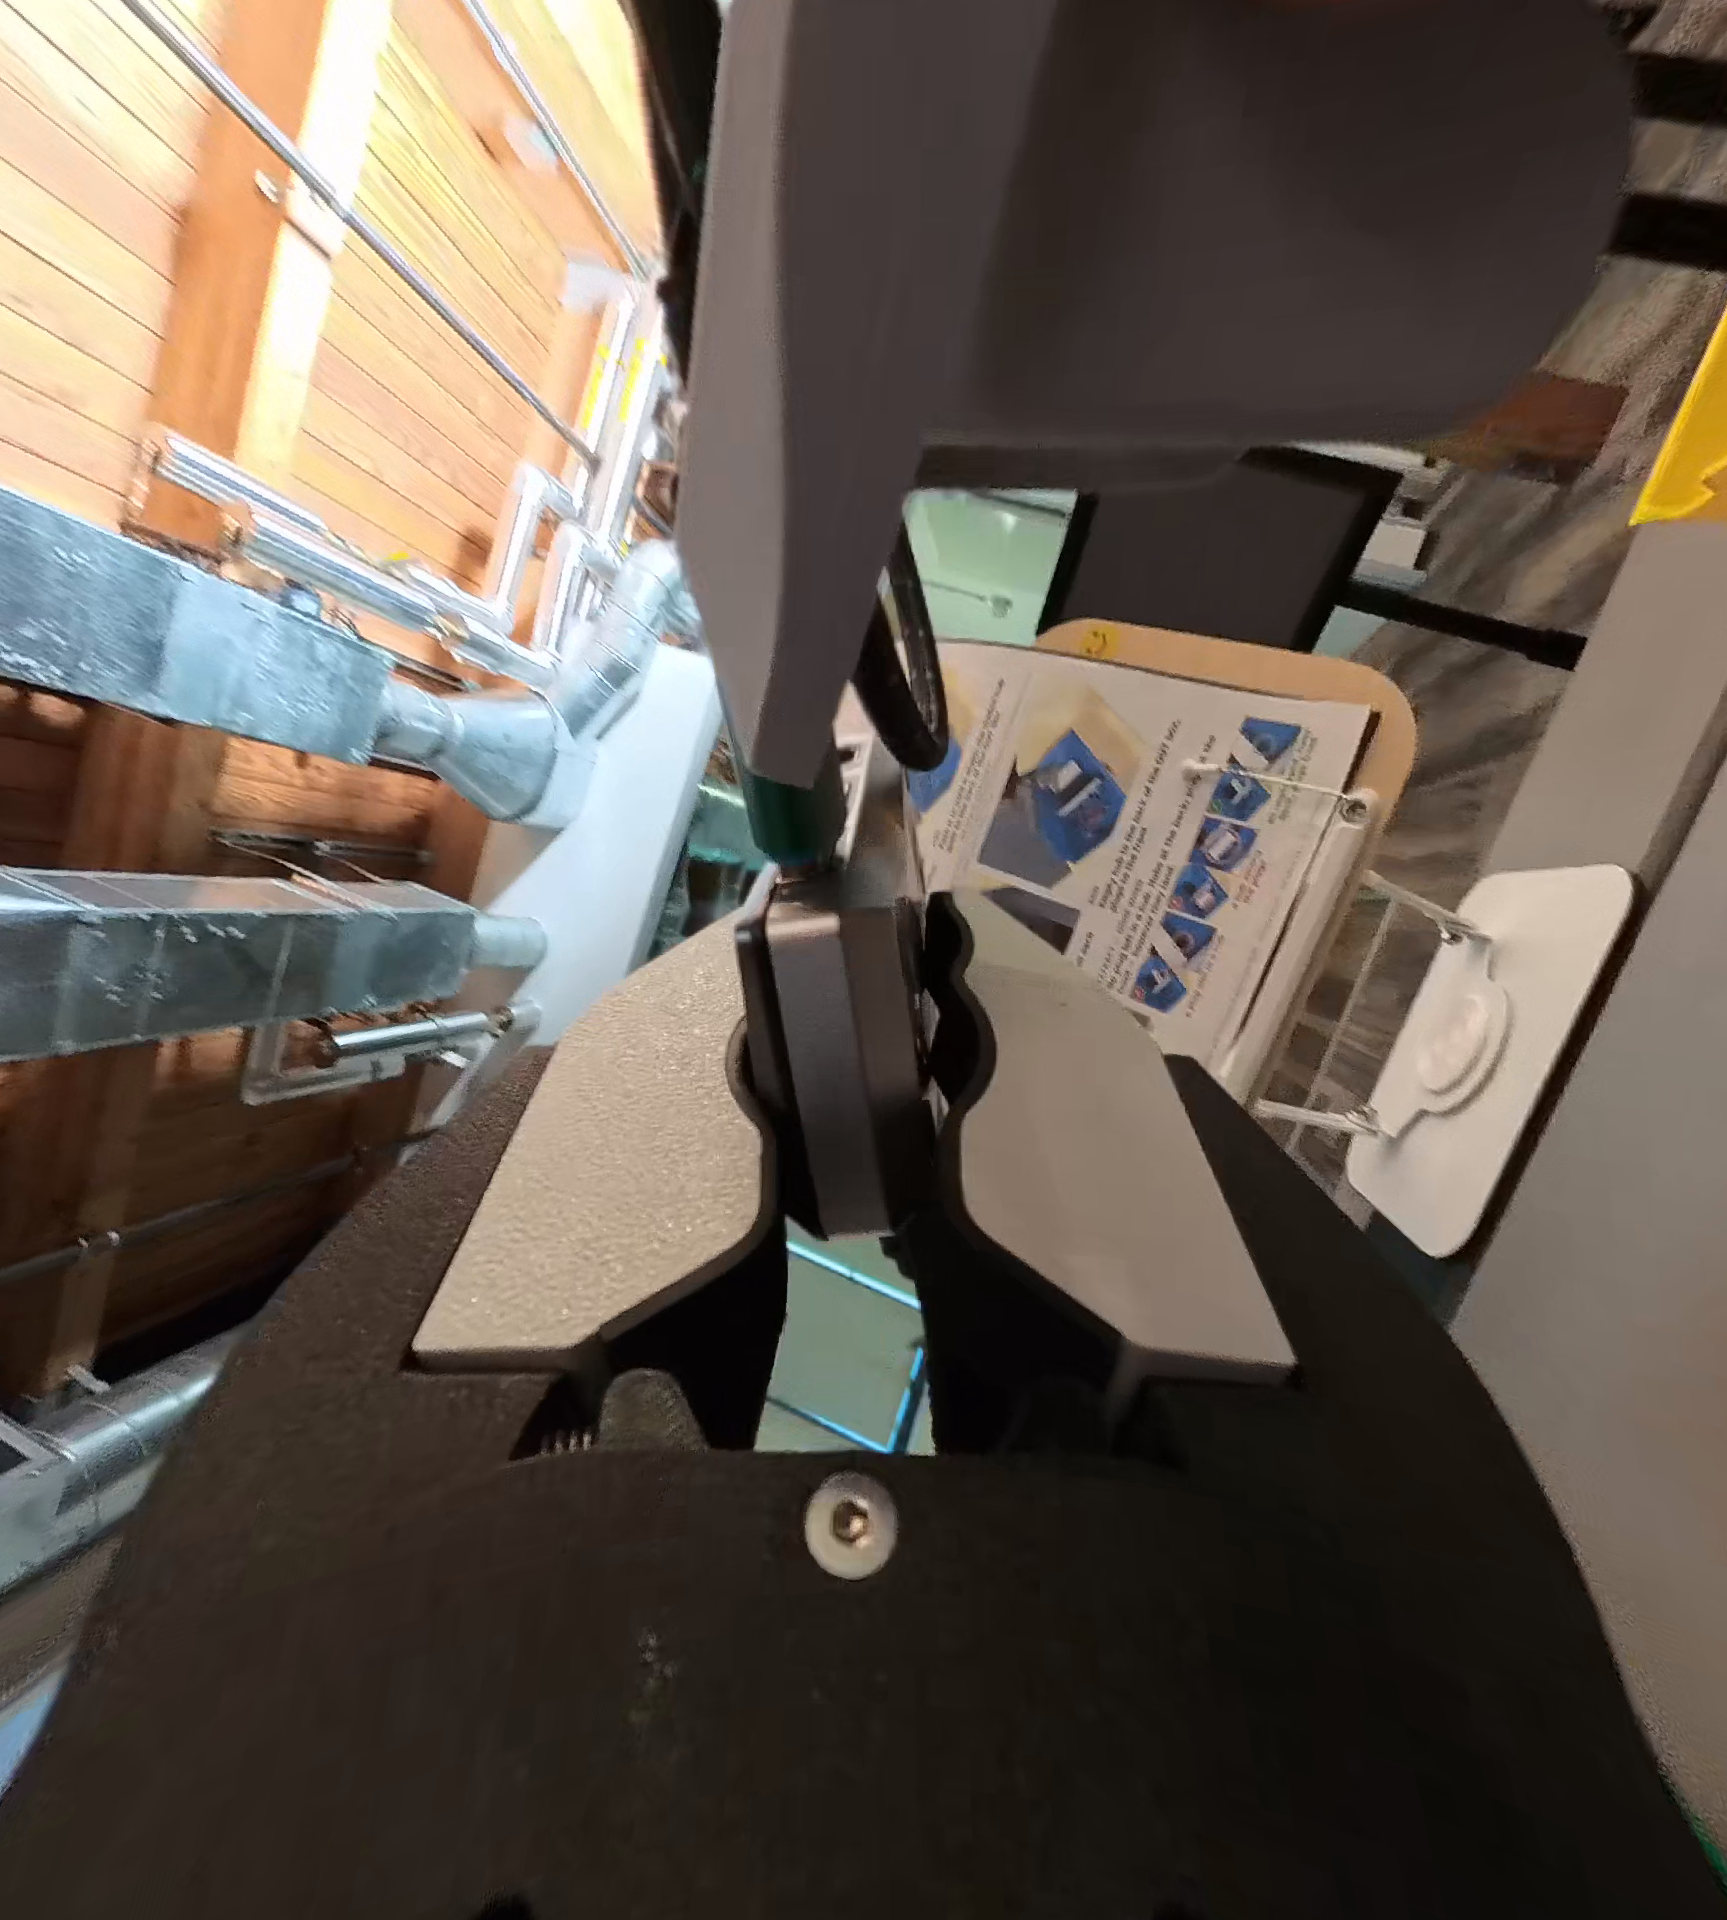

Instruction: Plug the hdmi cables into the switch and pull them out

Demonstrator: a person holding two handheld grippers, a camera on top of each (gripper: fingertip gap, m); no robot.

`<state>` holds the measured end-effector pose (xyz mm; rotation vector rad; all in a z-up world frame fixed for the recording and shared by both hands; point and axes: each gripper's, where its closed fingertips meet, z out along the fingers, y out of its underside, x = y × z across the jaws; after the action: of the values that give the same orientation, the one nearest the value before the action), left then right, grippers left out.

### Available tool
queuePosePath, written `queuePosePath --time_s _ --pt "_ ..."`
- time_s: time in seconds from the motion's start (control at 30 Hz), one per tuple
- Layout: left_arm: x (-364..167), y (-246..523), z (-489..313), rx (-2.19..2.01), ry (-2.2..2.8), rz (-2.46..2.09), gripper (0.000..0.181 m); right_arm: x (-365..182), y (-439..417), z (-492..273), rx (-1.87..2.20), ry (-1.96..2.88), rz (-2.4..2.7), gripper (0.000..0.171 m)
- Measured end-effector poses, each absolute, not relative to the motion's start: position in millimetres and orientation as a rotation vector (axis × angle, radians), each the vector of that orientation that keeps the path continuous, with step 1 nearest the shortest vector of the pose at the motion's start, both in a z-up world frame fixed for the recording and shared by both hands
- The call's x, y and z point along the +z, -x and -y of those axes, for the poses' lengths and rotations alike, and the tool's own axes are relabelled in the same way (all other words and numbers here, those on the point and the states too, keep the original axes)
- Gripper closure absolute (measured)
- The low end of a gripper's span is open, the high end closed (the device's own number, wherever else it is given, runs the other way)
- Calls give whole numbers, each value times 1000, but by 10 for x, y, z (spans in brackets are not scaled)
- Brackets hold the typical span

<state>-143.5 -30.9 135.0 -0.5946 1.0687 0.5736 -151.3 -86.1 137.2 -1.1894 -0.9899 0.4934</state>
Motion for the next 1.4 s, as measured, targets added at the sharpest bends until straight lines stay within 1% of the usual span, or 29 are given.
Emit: queuePosePath --time_s 0.63,0.8,0.87,0.9,0.93,1.07,1.2,1.27,1.33,1.4 --pt "1443 1461 457 587 529 -1016 156 1423 1556 988 407 1078 1036 149" --pt "1395 1437 352 544 588 -1064 155 1437 1542 895 365 1078 1009 148" --pt "1355 1429 285 526 608 -1080 156 1400 1518 813 264 1089 1027 147" --pt "1353 1441 257 519 618 -1079 155 1396 1486 783 196 1078 1035 143" --pt "1354 1459 228 497 637 -1081 155 1398 1441 769 133 1066 1048 135" --pt "1311 1497 169 399 657 -1167 155 1332 1275 807 -61 1010 1178 140" --pt "1183 1456 234 353 601 -1291 155 1229 1299 834 -256 882 1271 140" --pt "1131 1412 258 333 610 -1321 155 1118 1345 776 -335 880 1315 138" --pt "1077 1361 292 309 613 -1348 155 1030 1335 665 -408 918 1330 130" --pt "1016 1318 345 304 579 -1385 155 998 1293 591 -460 923 1326 130"
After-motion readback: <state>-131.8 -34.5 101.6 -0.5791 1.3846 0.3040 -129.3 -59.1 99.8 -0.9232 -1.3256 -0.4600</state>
